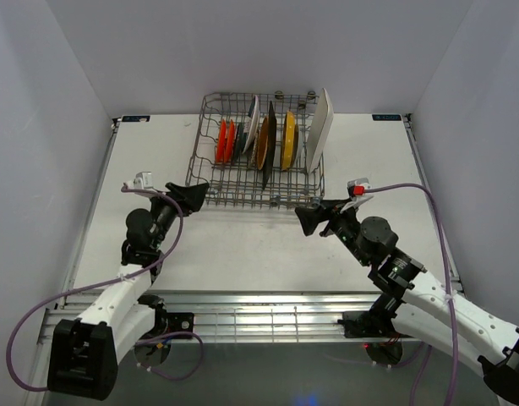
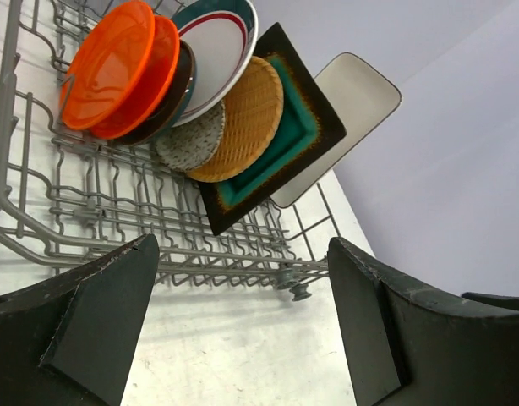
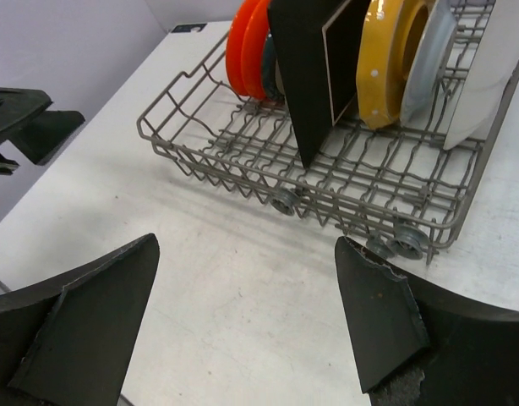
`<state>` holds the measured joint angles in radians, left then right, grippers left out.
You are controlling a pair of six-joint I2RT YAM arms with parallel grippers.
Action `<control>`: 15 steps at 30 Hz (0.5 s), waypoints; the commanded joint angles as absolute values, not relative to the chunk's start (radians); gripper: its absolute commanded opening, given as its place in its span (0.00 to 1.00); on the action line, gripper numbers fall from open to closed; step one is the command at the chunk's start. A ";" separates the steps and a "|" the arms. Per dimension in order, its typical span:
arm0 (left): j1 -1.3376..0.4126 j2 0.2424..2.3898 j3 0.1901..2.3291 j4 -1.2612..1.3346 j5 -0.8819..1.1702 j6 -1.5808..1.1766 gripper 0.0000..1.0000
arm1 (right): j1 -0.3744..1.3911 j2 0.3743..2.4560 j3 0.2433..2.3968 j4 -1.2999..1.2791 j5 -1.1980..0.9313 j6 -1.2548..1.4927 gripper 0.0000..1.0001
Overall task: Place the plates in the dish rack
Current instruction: Reset both arms
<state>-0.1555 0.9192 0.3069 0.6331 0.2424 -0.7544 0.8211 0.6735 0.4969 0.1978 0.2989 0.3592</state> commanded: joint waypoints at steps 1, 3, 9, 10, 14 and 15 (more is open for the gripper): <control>-0.163 0.873 0.240 0.669 0.233 -0.793 0.91 | 0.825 0.635 0.453 0.241 0.327 0.376 0.90; -0.163 0.851 0.210 0.672 0.230 -0.822 0.91 | 0.825 0.614 0.414 0.288 0.299 0.391 0.90; -0.164 0.804 0.135 0.703 0.264 -0.951 0.91 | 0.825 0.620 0.385 0.283 0.284 0.391 0.90; -0.166 0.805 0.133 0.704 0.282 -0.957 0.91 | 0.825 0.620 0.400 0.272 0.282 0.387 0.90; -0.166 0.802 0.135 0.704 0.278 -0.940 0.91 | 0.825 0.612 0.407 0.273 0.267 0.385 0.90; -0.166 0.802 0.133 0.704 0.278 -0.931 0.91 | 0.825 0.612 0.407 0.278 0.262 0.387 0.90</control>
